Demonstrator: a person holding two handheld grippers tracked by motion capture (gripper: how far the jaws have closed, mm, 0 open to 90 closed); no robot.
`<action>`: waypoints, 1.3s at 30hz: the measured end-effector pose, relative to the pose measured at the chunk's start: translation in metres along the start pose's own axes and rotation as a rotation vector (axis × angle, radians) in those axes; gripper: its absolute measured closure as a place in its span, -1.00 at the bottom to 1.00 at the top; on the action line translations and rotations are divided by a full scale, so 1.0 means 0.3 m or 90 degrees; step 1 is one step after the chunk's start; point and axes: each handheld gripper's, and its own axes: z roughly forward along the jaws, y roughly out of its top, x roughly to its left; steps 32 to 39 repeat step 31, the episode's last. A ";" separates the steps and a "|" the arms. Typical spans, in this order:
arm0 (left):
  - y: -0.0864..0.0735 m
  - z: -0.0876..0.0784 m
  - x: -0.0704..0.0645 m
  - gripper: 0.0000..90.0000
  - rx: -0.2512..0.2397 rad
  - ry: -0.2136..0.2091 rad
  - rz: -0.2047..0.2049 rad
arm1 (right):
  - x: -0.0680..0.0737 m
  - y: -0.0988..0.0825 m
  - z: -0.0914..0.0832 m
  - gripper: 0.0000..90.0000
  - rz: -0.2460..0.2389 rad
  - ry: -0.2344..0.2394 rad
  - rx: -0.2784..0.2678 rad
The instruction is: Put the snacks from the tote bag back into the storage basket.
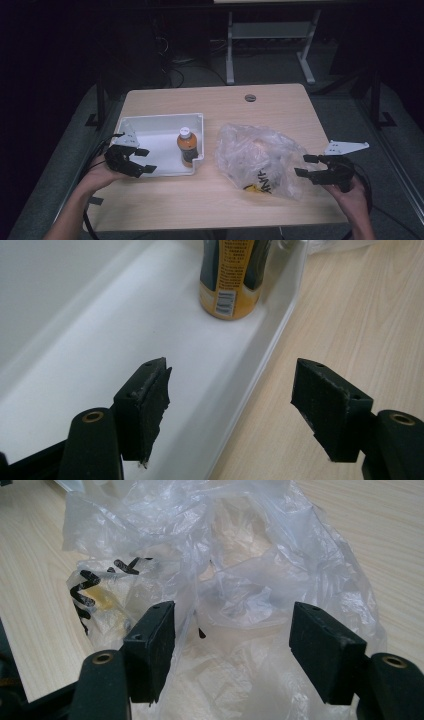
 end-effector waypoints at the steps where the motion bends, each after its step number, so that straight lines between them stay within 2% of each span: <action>1: -0.003 0.001 -0.001 -0.33 0.001 0.000 0.002 | 0.000 0.000 0.000 -0.24 0.000 -0.001 0.000; 4: -0.011 0.007 -0.006 -0.33 -0.001 -0.001 -0.004 | 0.002 -0.002 -0.001 -0.24 0.001 -0.001 0.000; 9: -0.022 0.015 -0.008 -0.33 0.005 -0.004 0.000 | 0.004 -0.004 -0.001 -0.24 0.001 0.001 0.001; 11: -0.026 0.020 -0.012 -0.33 0.001 -0.006 -0.009 | 0.006 -0.004 0.000 -0.24 0.001 0.002 0.003; 12: -0.027 0.020 -0.011 -0.33 0.004 -0.005 -0.002 | 0.006 -0.004 0.000 -0.24 0.001 0.002 0.004; 14: -0.032 0.025 -0.017 -0.33 -0.004 -0.006 -0.010 | 0.008 -0.004 0.000 -0.24 -0.001 0.001 0.001; 15: -0.034 0.024 -0.015 -0.33 0.000 -0.007 -0.003 | 0.010 -0.005 -0.002 -0.24 0.000 0.002 0.001; 17: -0.041 0.028 -0.020 -0.33 -0.010 -0.009 -0.015 | 0.011 -0.006 -0.002 -0.24 0.001 0.003 0.002; 18: -0.044 0.029 -0.020 -0.33 -0.005 -0.008 -0.011 | 0.012 -0.006 -0.003 -0.24 0.000 0.003 0.002; 19: -0.046 0.032 -0.024 -0.33 -0.006 -0.010 -0.016 | 0.013 -0.007 -0.003 -0.24 -0.001 0.002 0.002; 23: -0.053 0.041 -0.031 -0.33 -0.004 -0.012 -0.017 | 0.020 -0.008 -0.004 -0.24 -0.004 0.003 0.005; 24: -0.052 0.041 -0.029 -0.33 0.000 -0.012 -0.005 | 0.021 -0.008 -0.004 -0.24 -0.004 0.003 0.004; 27: -0.054 0.049 -0.035 -0.33 -0.006 -0.018 -0.017 | 0.025 -0.009 -0.006 -0.24 -0.004 0.001 0.004; 29: -0.055 0.050 -0.033 -0.33 -0.001 -0.020 -0.006 | 0.028 -0.011 -0.009 -0.24 -0.003 0.000 0.003; 39: -0.056 0.056 -0.035 -0.33 -0.006 -0.021 -0.008 | 0.031 -0.013 -0.014 -0.24 -0.003 -0.002 0.004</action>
